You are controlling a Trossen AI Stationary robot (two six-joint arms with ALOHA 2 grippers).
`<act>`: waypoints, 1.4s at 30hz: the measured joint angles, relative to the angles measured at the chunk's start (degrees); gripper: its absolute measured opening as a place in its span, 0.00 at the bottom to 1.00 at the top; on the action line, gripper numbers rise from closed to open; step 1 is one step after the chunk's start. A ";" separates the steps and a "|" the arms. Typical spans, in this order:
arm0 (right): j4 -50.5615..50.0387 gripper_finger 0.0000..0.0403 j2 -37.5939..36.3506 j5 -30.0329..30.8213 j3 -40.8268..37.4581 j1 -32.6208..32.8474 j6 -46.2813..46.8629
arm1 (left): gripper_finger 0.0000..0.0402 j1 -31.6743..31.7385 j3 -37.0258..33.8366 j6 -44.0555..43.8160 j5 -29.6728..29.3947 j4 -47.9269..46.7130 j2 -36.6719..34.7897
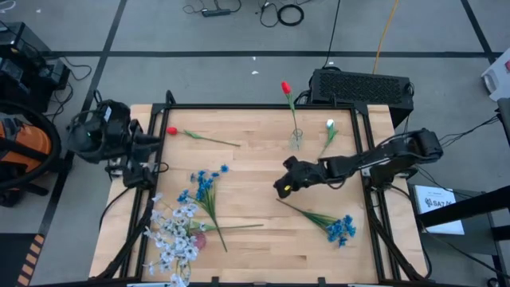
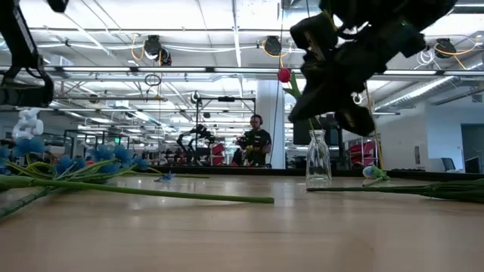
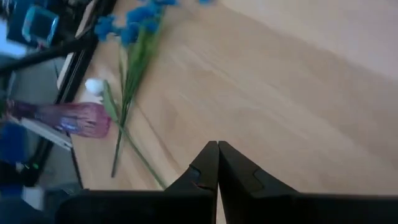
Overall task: Sort flowers into vase by color
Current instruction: Put the right blue flowers into the transparent vase
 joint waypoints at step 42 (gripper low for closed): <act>-23.72 0.00 38.99 -10.60 68.07 -20.51 -36.29 | 0.01 58.59 -32.86 -3.34 72.59 21.47 18.12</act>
